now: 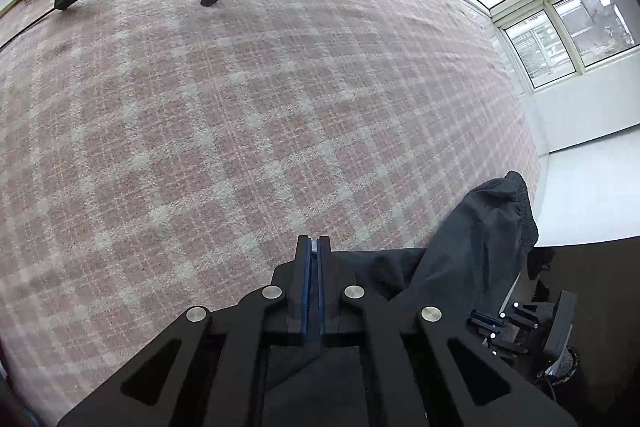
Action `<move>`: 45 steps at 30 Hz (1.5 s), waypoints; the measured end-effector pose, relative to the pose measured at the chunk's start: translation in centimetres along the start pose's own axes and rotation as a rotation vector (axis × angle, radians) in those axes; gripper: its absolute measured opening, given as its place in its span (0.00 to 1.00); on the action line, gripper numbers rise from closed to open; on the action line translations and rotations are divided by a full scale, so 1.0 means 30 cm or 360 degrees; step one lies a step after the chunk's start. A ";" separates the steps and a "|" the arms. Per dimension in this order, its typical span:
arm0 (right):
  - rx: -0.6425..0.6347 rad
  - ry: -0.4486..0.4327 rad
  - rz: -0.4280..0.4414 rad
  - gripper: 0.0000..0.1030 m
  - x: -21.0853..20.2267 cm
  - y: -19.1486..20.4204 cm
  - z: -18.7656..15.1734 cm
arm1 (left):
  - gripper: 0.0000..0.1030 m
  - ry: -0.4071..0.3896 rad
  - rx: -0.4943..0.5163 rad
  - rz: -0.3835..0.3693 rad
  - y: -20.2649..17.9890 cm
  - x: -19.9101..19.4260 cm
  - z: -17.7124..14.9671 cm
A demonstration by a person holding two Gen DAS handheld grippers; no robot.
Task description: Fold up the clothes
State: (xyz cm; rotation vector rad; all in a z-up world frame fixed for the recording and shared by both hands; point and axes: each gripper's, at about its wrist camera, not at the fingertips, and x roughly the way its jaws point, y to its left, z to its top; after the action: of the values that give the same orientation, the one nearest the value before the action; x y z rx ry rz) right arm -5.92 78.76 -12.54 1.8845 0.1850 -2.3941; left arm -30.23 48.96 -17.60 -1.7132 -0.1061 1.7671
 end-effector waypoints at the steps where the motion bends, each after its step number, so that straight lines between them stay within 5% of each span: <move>1: 0.0003 0.0005 -0.0002 0.08 -0.002 0.000 0.006 | 0.19 0.0034 0.0040 0.0004 -0.020 0.015 -0.022; 7: 0.0102 0.0013 0.0119 0.12 -0.065 0.024 0.098 | 0.29 0.0242 0.0195 0.0029 -0.117 0.159 -0.101; 10: 0.0023 -0.0129 0.0135 0.57 -0.121 0.090 0.175 | 0.26 0.0290 0.0325 0.0085 -0.159 0.208 -0.140; 11: 0.0031 -0.0157 0.0167 0.60 -0.128 0.098 0.199 | 0.21 0.0289 0.0367 0.0119 -0.173 0.214 -0.155; 12: 0.0067 -0.0165 0.0212 0.60 -0.128 0.096 0.220 | 0.03 0.0288 0.0393 0.0108 -0.187 0.212 -0.170; 13: 0.0126 -0.0168 0.0273 0.60 -0.126 0.083 0.238 | 0.02 0.0288 0.0415 0.0085 -0.200 0.207 -0.185; 23: 0.0787 -0.0126 0.0794 0.60 0.087 -0.007 0.287 | 0.01 0.0218 0.0584 -0.0048 -0.328 0.161 -0.321; 26: 0.0845 -0.0062 0.0790 0.60 0.131 0.008 0.306 | 0.01 0.0273 0.0616 -0.0098 -0.355 0.172 -0.350; 28: 0.0806 -0.0045 0.0753 0.49 0.160 0.027 0.305 | 0.07 0.0322 0.0620 -0.0120 -0.361 0.185 -0.364; 29: 0.0789 -0.0038 0.0728 0.22 0.180 0.035 0.298 | 0.08 0.0329 0.0620 -0.0120 -0.358 0.182 -0.365; 31: 0.0791 -0.0030 0.0740 0.06 0.202 0.038 0.264 | 0.19 0.0309 0.0603 -0.0103 -0.340 0.157 -0.352; 37: 0.0776 -0.0064 0.0735 0.06 0.179 0.053 0.191 | 0.24 0.0224 0.0361 -0.0071 -0.251 0.138 -0.205; 45: 0.0767 -0.0121 0.0703 0.06 0.143 0.054 0.177 | 0.29 0.0275 0.0269 -0.0171 -0.274 0.234 -0.175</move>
State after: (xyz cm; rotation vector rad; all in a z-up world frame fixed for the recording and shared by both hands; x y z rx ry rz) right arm -11.81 76.37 -15.55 1.7409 -0.7933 -2.3167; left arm -21.60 56.86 -20.34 -1.6962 0.0258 1.5002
